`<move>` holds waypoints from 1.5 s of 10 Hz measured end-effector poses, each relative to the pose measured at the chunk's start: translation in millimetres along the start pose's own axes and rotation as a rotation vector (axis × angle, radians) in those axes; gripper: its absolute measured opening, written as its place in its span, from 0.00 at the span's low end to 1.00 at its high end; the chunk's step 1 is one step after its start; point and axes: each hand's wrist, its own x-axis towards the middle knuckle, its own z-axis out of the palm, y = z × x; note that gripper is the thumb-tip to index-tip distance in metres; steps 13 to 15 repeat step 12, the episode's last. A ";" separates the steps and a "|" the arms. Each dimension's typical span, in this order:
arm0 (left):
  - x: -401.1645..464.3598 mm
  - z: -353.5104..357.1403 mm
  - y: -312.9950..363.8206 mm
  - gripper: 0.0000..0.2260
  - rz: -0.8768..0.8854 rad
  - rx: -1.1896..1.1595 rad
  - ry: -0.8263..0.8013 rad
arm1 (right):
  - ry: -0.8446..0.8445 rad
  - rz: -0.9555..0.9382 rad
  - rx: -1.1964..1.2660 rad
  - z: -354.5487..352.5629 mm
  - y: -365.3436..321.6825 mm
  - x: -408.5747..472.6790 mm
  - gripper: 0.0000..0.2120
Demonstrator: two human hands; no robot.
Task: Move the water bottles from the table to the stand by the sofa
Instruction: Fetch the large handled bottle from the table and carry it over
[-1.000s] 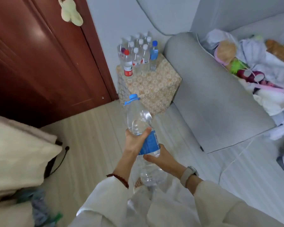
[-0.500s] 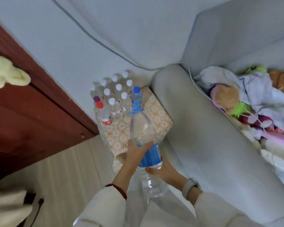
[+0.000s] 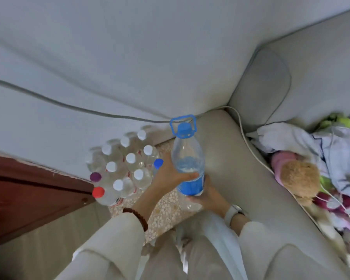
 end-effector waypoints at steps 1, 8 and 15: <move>43.3 -1.1 1.9 0.34 0.031 0.125 0.126 | -0.035 0.022 0.022 -23.3 -5.9 51.0 0.30; 125.4 -13.8 -48.3 0.41 -0.214 0.287 0.417 | -0.355 -0.054 0.165 -55.2 -34.5 183.7 0.22; 78.2 -51.3 49.1 0.20 -0.306 0.731 0.222 | -0.175 -0.120 -0.264 -76.2 -131.2 170.8 0.15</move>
